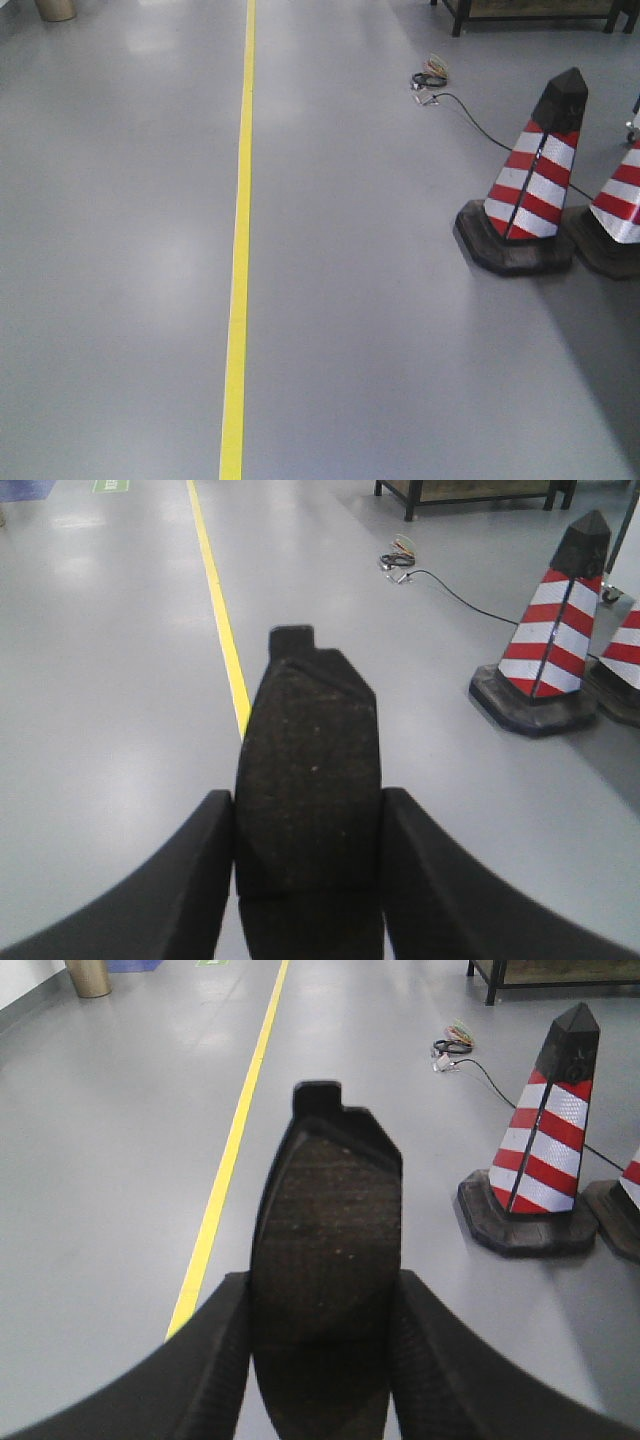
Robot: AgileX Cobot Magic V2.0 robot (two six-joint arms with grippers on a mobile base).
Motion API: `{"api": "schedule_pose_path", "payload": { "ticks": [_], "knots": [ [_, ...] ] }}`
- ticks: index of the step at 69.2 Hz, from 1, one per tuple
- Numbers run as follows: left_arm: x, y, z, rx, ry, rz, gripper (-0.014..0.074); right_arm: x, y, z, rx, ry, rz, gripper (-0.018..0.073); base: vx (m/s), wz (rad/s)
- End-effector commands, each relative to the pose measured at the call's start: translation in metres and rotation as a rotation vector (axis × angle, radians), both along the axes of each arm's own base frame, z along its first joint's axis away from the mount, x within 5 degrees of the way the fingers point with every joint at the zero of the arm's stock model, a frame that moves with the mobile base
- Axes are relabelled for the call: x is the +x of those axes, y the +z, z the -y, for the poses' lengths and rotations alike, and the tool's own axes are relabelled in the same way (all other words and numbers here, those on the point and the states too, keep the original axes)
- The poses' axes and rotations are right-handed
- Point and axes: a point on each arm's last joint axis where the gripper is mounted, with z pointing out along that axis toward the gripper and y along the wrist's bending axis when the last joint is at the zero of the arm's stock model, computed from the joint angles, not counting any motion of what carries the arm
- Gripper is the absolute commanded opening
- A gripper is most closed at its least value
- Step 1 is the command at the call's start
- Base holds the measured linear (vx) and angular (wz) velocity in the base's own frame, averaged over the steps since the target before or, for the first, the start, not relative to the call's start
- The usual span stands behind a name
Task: Move and align brake pads A on conveyor
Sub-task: 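Drive the base across the floor holding both brake pads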
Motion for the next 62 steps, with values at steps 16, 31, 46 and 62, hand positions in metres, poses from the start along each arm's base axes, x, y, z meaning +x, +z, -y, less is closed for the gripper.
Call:
{"api": "schedule_pose_path", "payload": {
  "ticks": [16,31,46,62],
  "knots": [
    [0.002,0.0161,0.0008,-0.025,-0.007,0.105,-0.0006,0.0022,0.0171,0.0021,0.002,-0.027,0.117,-0.0005,0.75,-0.01],
    [0.002,0.0161,0.0008,-0.025,-0.007,0.105,-0.0006,0.0022,0.0171,0.0021,0.002,-0.027,0.117,-0.0005,0.7,-0.02],
    [0.002,0.0161,0.0008,-0.025,-0.007,0.105,-0.0006,0.0022,0.0171,0.0021,0.002,-0.027,0.117,-0.0005,0.63,-0.06],
    [0.002,0.0161,0.0008,-0.025,-0.007,0.105,-0.0006,0.0022,0.0171,0.0021,0.002,-0.027,0.117,-0.0005,0.56,-0.03]
  ]
}}
